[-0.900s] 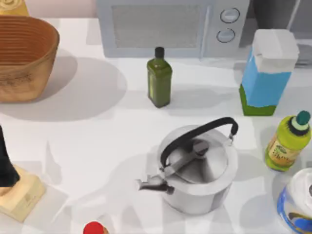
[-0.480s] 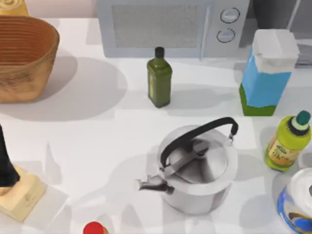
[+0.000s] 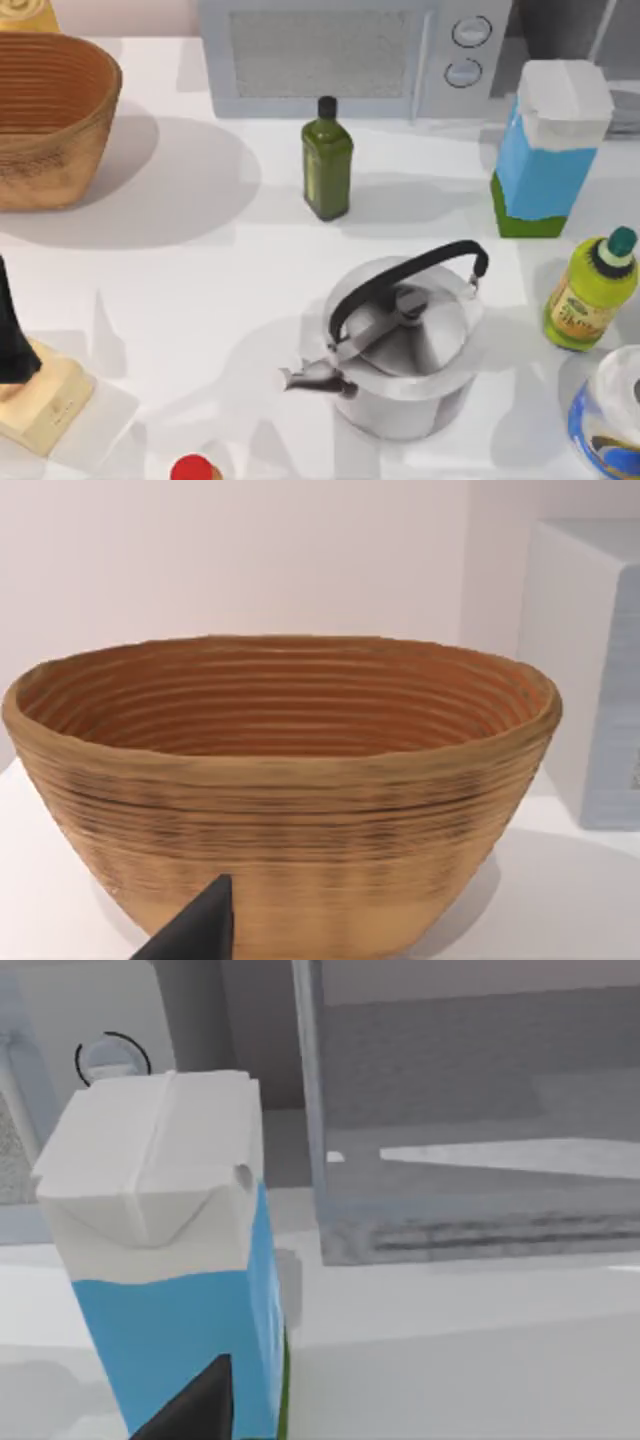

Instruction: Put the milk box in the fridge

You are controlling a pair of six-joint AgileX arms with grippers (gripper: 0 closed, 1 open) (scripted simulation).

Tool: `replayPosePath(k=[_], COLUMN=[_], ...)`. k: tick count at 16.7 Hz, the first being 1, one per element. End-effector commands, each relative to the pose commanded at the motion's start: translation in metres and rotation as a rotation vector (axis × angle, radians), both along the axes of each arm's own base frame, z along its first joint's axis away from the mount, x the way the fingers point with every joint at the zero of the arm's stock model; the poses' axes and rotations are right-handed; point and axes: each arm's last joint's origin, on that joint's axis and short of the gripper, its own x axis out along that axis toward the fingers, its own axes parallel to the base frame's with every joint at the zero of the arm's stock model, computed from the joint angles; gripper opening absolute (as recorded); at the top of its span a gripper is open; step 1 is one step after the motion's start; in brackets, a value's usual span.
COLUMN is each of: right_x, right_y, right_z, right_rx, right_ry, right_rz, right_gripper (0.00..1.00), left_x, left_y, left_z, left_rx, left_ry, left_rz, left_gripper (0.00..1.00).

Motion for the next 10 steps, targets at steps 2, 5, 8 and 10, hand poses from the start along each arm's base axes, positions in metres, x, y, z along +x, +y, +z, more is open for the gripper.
replayPosePath(k=[2, 5, 8, 10], right_x=[0.017, 0.043, 0.072, 0.090], right_y=[0.007, 0.020, 0.034, 0.043], right_z=[0.003, 0.002, -0.002, -0.006], right_rx=[-0.008, -0.028, -0.035, -0.036], right_ry=[0.057, 0.147, 0.221, 0.256], right_rz=[0.014, 0.039, 0.042, 0.039], right_gripper=[1.00, 1.00, 1.00, 1.00], left_x=[0.000, 0.000, 0.000, 0.000], left_y=[0.000, 0.000, 0.000, 0.000], left_z=[0.000, 0.000, 0.000, 0.000], left_rx=[0.000, 0.000, 0.000, 0.000], left_ry=[0.000, 0.000, 0.000, 0.000], left_rz=[0.000, 0.000, 0.000, 0.000], left_gripper=[1.00, 1.00, 1.00, 1.00])
